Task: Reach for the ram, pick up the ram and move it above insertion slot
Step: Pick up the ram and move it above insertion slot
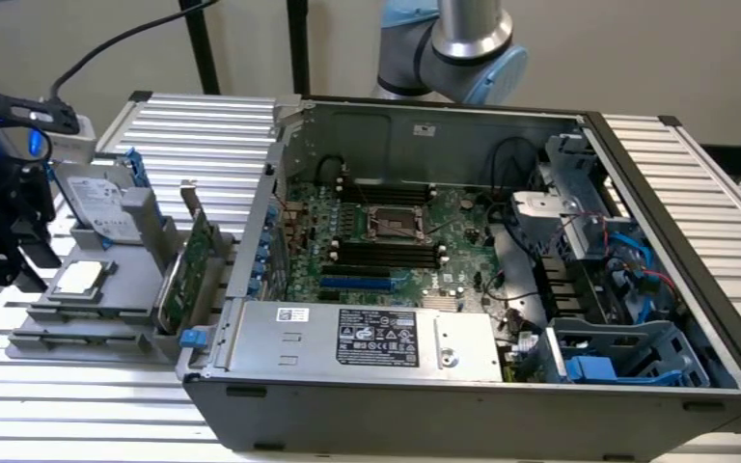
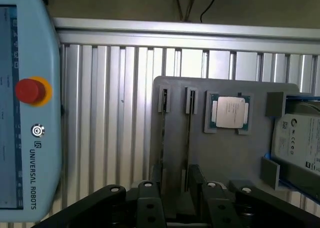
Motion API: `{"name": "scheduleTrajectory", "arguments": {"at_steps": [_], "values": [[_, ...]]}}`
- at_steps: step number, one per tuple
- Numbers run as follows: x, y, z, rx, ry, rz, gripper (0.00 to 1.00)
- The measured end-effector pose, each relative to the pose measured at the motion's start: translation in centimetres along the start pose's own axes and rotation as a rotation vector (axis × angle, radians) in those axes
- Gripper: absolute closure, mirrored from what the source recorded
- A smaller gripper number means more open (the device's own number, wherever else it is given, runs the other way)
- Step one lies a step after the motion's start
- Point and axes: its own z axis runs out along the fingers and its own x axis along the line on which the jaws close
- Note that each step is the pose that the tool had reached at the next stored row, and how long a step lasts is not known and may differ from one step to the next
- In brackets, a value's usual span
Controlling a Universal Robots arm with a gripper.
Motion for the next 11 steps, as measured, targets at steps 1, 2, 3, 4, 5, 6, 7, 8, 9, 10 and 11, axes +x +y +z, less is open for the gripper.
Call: {"name": "scheduleTrajectory", "arguments": {"at_steps": [1,2,3,4,5,6,7,8,9,10,11], "values": [[0.1,-0.01,0.18,-0.0001,0.0001,-0.001,0.64],[0.1,-0.02,0.36,0.0000,0.0000,-0.001,0.64],[0.2,-0.03,0.54,0.0000,0.0000,-0.001,0.64],[0.3,-0.04,0.72,0.0000,0.0000,-0.001,0.64],[0.4,-0.04,0.90,-0.0001,0.0001,-0.001,0.64],[0.5,-0.05,1.08,0.0000,0.0001,-0.001,0.64],[0.6,-0.06,1.26,-0.0001,0.0001,-0.001,0.64],[0.8,-0.07,1.44,-0.0001,0.0001,-0.001,0.64],[0.9,-0.08,1.62,0.0000,0.0001,-0.001,0.64],[1.0,-0.09,1.80,0.0000,0.0000,-0.001,0.64],[1.1,-0.10,1.99,0.0000,0.0000,-0.001,0.64]]}}
